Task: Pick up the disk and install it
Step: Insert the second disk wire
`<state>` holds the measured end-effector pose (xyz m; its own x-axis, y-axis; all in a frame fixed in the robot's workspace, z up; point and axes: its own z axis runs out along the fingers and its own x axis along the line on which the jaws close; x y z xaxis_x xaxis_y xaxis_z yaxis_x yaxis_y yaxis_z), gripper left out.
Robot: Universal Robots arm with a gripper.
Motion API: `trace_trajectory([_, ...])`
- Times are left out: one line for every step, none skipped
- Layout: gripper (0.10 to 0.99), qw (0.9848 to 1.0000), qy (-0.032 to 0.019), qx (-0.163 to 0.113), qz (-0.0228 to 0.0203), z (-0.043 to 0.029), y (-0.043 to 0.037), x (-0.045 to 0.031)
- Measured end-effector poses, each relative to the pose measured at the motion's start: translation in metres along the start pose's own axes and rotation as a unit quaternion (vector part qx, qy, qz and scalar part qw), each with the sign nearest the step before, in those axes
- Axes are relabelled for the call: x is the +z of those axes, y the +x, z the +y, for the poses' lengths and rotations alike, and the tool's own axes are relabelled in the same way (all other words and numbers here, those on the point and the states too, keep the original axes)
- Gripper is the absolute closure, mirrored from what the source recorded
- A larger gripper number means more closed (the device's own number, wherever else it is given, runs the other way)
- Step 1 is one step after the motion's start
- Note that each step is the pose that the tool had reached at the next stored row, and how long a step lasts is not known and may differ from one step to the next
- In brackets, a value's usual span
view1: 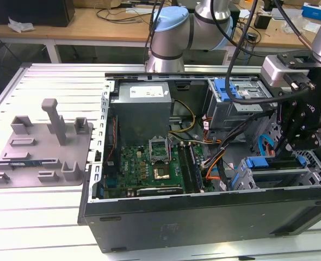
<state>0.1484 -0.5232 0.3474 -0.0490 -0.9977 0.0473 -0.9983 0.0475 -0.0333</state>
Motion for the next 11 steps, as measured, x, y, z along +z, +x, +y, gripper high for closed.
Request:
trace_trajectory([0.922, 1.0000, 0.0000, 0.000, -0.0001, 0.0000, 0.0000, 0.0008])
trace_trajectory([0.922, 1.0000, -0.0001, 0.000, 0.0000, 0.0000, -0.0001, 0.0014])
trace_trajectory([0.922, 1.0000, -0.0001, 0.000, 0.0001, 0.0001, -0.0001, 0.0019])
trace_trajectory([0.922, 1.0000, -0.0002, 0.000, 0.0000, 0.0001, -0.0001, 0.0023])
trace_trajectory([0.922, 1.0000, -0.0002, 0.000, 0.0000, 0.0001, -0.0001, 0.0026])
trace_trajectory([0.922, 1.0000, -0.0003, 0.000, 0.0001, 0.0001, -0.0001, 0.0033])
trace_trajectory([0.922, 1.0000, -0.0004, 0.000, 0.0001, 0.0001, -0.0001, 0.0035])
trace_trajectory([0.922, 1.0000, -0.0004, 0.000, 0.0001, 0.0001, 0.0000, 0.0041])
trace_trajectory([0.922, 1.0000, -0.0005, 0.000, 0.0000, 0.0001, 0.0001, 0.0048])
trace_trajectory([0.922, 1.0000, -0.0006, 0.000, 0.0001, 0.0002, 0.0002, 0.0052])
trace_trajectory([0.922, 1.0000, -0.0006, 0.000, 0.0001, 0.0002, 0.0002, 0.0055])
